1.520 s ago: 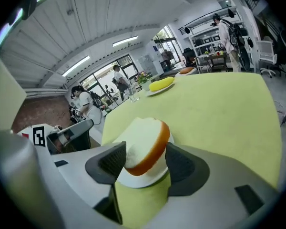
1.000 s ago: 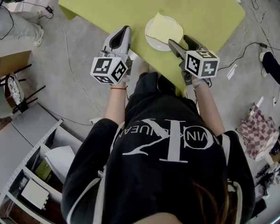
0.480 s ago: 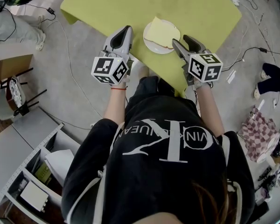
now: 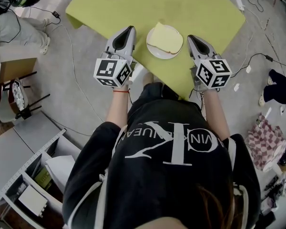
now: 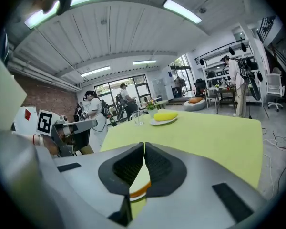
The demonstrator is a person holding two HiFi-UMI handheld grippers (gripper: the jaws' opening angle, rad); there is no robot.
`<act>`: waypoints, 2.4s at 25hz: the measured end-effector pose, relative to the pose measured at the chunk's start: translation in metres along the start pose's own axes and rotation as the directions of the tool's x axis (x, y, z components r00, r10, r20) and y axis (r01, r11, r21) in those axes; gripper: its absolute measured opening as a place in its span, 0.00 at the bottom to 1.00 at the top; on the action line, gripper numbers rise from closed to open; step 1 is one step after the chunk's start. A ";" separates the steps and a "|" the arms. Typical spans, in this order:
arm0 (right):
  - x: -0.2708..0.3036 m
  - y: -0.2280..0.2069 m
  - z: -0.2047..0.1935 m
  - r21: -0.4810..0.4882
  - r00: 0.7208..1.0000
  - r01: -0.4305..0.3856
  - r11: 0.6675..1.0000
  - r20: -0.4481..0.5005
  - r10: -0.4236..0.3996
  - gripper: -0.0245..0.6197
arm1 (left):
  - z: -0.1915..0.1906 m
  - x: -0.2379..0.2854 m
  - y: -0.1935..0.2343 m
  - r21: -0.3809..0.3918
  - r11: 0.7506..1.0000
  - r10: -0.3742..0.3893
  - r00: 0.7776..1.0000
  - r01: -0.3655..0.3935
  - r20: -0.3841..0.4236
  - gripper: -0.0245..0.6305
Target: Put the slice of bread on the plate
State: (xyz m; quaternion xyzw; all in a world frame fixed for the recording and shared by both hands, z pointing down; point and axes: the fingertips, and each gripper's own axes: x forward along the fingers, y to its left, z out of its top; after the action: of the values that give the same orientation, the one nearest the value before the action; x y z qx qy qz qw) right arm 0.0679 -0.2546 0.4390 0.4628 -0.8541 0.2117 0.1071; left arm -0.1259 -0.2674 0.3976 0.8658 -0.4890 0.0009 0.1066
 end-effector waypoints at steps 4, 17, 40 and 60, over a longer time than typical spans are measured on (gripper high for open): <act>-0.002 -0.006 0.009 -0.002 1.000 0.001 1.000 0.028 0.000 0.04 | 0.008 0.001 0.002 0.011 1.000 0.011 1.000 -0.011 0.010 0.05; -0.015 -0.011 0.048 -0.081 0.987 -0.004 0.997 0.160 0.017 0.04 | 0.034 0.002 0.006 0.058 0.997 0.050 0.998 -0.052 0.049 0.05; -0.021 -0.001 0.097 -0.181 0.945 -0.035 0.983 0.315 0.092 0.04 | 0.076 -0.011 0.018 0.106 0.984 0.126 0.982 -0.142 0.142 0.05; -0.022 0.010 0.119 -0.244 0.923 -0.050 0.968 0.359 0.138 0.04 | 0.097 -0.018 0.021 0.125 0.978 0.142 0.971 -0.168 0.194 0.05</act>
State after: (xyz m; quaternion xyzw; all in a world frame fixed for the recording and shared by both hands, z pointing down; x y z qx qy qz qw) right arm 0.0732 -0.2887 0.3223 0.4372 -0.8989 0.0243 -0.0145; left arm -0.1625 -0.2807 0.3050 0.8266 -0.5616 -0.0363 -0.0009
